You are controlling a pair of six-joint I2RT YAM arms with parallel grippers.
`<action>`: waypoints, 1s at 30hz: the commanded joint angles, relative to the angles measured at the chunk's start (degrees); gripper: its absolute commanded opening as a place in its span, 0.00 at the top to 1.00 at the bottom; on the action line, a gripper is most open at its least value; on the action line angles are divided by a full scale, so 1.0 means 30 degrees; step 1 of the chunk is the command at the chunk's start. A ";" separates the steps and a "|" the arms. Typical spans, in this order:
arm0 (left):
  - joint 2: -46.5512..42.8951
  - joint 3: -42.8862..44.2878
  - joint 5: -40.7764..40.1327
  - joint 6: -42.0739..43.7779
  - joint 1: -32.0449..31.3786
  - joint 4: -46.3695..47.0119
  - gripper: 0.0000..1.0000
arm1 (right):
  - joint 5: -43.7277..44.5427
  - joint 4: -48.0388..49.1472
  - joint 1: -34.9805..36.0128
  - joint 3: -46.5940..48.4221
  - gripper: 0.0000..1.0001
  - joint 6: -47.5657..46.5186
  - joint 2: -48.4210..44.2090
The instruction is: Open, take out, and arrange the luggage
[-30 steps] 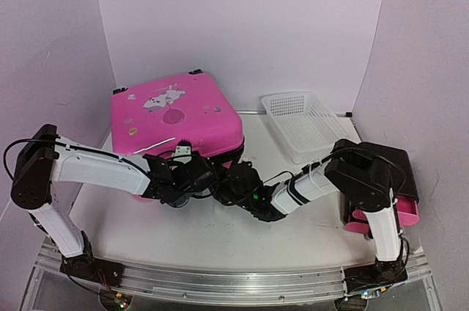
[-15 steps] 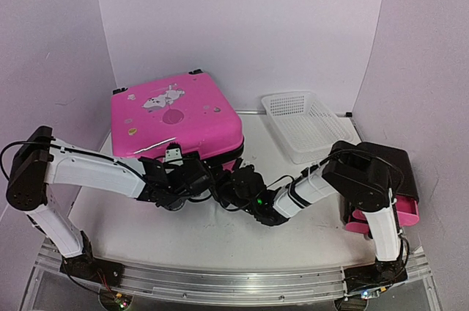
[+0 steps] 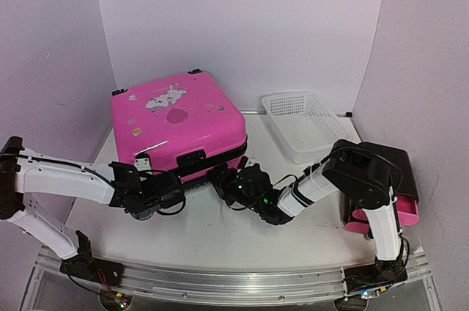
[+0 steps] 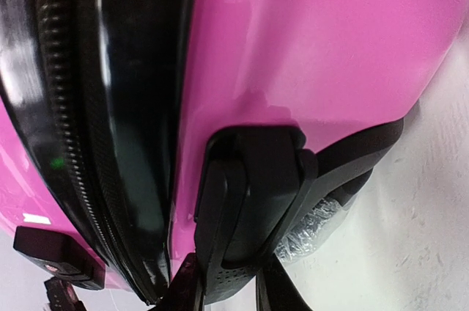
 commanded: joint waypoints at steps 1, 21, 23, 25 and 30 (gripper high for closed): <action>-0.1627 -0.0987 -0.0311 -0.0396 0.0205 -0.4763 0.95 | 0.3431 0.0358 -0.2283 -0.0766 1.00 -0.1633 -0.1077; -1.1593 -0.3902 1.3586 1.0678 0.3274 0.6636 0.21 | -0.0490 -0.2550 -0.4407 -0.0325 1.00 -0.3976 -0.2025; -1.1077 -0.4270 1.3781 1.0174 0.3325 0.8445 0.22 | -0.0499 -0.2704 -0.4502 -0.0274 1.00 -0.3994 -0.2129; -1.0152 -0.4434 1.4191 0.9912 0.3318 0.9659 0.26 | -0.0613 -0.2774 -0.4514 -0.0107 1.00 -0.3933 -0.2109; -0.7640 -0.4744 1.5434 0.9910 0.3183 1.2127 0.28 | -0.0972 -0.2874 -0.4528 0.0326 1.00 -0.3494 -0.1785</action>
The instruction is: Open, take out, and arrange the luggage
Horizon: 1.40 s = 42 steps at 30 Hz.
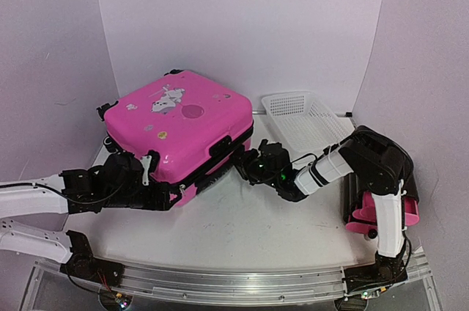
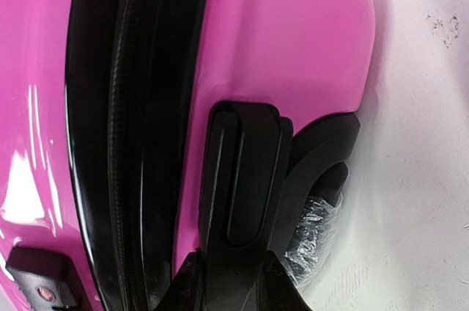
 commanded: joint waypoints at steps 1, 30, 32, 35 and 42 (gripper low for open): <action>0.1409 -0.0069 0.1539 0.0019 -0.0103 0.4182 0.28 | 0.1975 -0.0902 -0.0399 0.0772 1.00 -0.1472 -0.0465; 0.3660 0.1588 -0.4433 -0.5631 -0.2756 0.1589 0.36 | 0.2350 -0.0893 -0.0397 0.0660 1.00 -0.0982 -0.0816; 0.3957 0.1595 -0.3845 -0.5603 -0.2261 0.2418 0.36 | 0.2337 -0.0907 -0.0404 0.0654 1.00 -0.0984 -0.0864; 0.4782 0.2040 -0.3613 -0.5760 -0.1941 0.2581 0.37 | 0.2433 -0.0904 -0.0414 0.0541 1.00 -0.1053 -0.1066; 0.6186 0.2321 -0.4163 -0.6478 -0.1923 0.3565 0.43 | 0.2470 -0.0897 -0.0401 0.0448 1.00 -0.1003 -0.1249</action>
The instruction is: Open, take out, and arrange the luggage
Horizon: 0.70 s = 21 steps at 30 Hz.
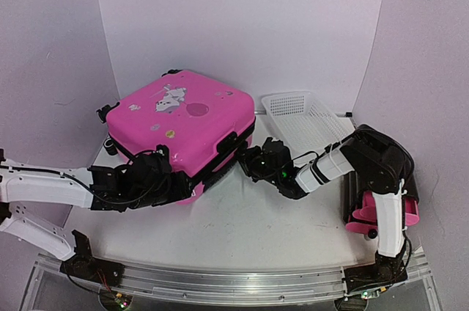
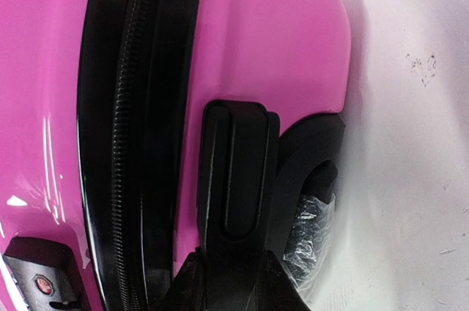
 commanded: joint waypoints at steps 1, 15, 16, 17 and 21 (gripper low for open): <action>0.1266 0.0257 0.0822 -0.0971 0.0189 0.0460 0.43 | 0.1297 -0.0428 -0.0157 0.0267 1.00 -0.1101 -0.1175; -0.0334 -0.0190 0.1656 -0.1315 -0.0617 -0.2548 0.33 | 0.1329 -0.0389 -0.0153 0.0504 1.00 -0.1009 -0.0865; -0.0249 -0.0135 0.1414 -0.1416 -0.0893 -0.2527 0.33 | 0.1351 -0.0389 -0.0165 0.0508 1.00 -0.0966 -0.0833; -0.0059 -0.0010 0.1061 -0.1465 -0.1151 -0.2485 0.34 | 0.1357 -0.0403 -0.0155 0.0508 1.00 -0.0924 -0.0803; 0.0945 0.0149 -0.0519 -0.1856 -0.2015 -0.1246 0.35 | 0.1299 -0.0401 -0.0154 0.0510 1.00 -0.0878 -0.0845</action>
